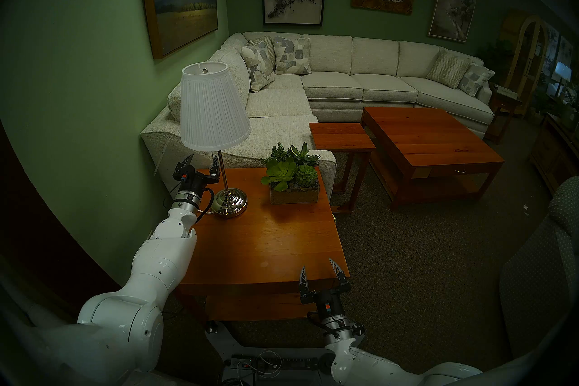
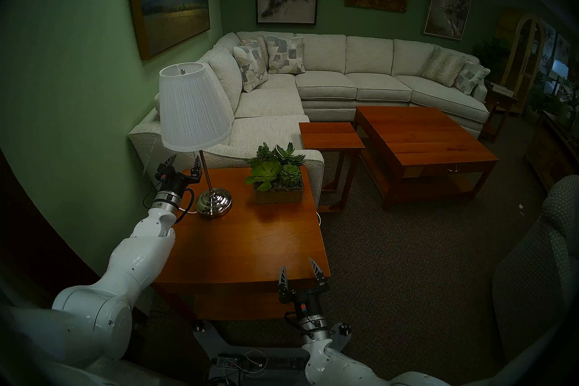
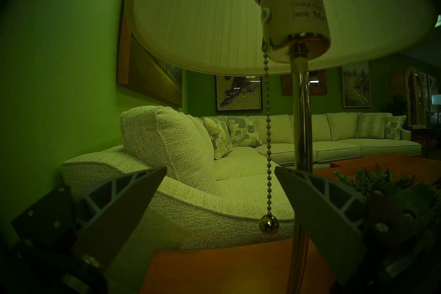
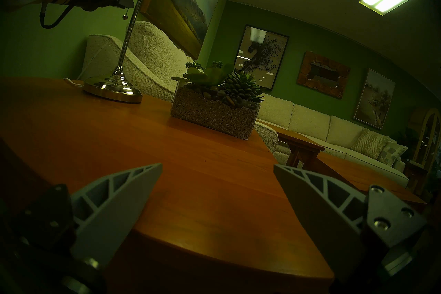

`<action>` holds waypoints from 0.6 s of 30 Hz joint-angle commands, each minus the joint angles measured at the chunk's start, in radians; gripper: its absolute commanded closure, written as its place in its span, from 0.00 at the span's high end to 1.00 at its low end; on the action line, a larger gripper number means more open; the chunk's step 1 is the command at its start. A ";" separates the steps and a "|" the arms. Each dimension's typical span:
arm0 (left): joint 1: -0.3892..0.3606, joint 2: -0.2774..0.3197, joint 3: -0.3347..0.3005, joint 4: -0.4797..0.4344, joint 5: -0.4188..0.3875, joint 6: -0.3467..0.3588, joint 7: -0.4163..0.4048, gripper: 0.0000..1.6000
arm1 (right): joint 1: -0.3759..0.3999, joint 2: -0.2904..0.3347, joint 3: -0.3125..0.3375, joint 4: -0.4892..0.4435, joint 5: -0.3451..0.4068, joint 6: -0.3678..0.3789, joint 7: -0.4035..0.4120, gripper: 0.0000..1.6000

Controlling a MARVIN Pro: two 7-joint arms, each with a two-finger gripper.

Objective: Pull on string to turn on lamp

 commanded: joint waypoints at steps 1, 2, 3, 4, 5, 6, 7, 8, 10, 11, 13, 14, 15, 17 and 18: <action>-0.111 -0.004 -0.001 0.026 -0.001 -0.055 -0.011 1.00 | 0.011 0.000 0.002 -0.009 -0.004 0.001 -0.007 1.00; -0.114 -0.004 -0.002 0.031 -0.001 -0.058 -0.012 1.00 | 0.011 0.000 0.002 -0.009 -0.004 0.001 -0.007 1.00; -0.116 -0.003 -0.003 0.035 0.000 -0.061 -0.011 1.00 | 0.011 -0.001 0.003 -0.009 -0.004 0.001 -0.007 1.00; -0.126 -0.002 -0.004 0.050 0.000 -0.067 -0.013 1.00 | 0.011 0.000 0.002 -0.009 -0.004 0.001 -0.007 1.00; -0.131 -0.001 -0.005 0.059 -0.001 -0.071 -0.015 1.00 | 0.011 0.000 0.002 -0.009 -0.004 0.001 -0.007 1.00; -0.135 0.001 -0.007 0.066 -0.002 -0.076 -0.016 0.99 | 0.011 0.000 0.002 -0.009 -0.004 0.001 -0.007 1.00; -0.136 0.003 -0.009 0.068 -0.003 -0.078 -0.017 1.00 | 0.011 -0.001 0.003 -0.009 -0.004 0.001 -0.008 1.00; -0.142 0.004 -0.009 0.077 -0.002 -0.083 -0.018 1.00 | 0.011 0.000 0.002 -0.009 -0.004 0.001 -0.007 1.00; -0.146 0.005 -0.010 0.085 -0.002 -0.089 -0.021 1.00 | 0.011 0.000 0.002 -0.009 -0.004 0.001 -0.007 1.00; -0.152 0.005 -0.012 0.096 -0.003 -0.098 -0.023 0.93 | 0.011 0.000 0.002 -0.009 -0.004 0.001 -0.008 1.00; -0.159 0.006 -0.013 0.112 -0.004 -0.110 -0.027 0.78 | 0.011 0.000 0.002 -0.009 -0.005 0.001 -0.008 1.00; -0.162 0.006 -0.014 0.120 -0.004 -0.117 -0.030 0.69 | 0.011 0.000 0.002 -0.009 -0.005 0.002 -0.008 1.00; -0.164 0.006 -0.014 0.126 -0.005 -0.123 -0.032 0.65 | 0.011 0.000 0.002 -0.009 -0.005 0.002 -0.008 1.00; -0.168 0.004 -0.016 0.140 -0.007 -0.136 -0.035 0.63 | 0.011 0.000 0.002 -0.010 -0.005 0.002 -0.009 1.00; -0.172 0.005 -0.016 0.150 -0.008 -0.144 -0.040 0.60 | 0.011 0.000 0.002 -0.010 -0.006 0.002 -0.009 1.00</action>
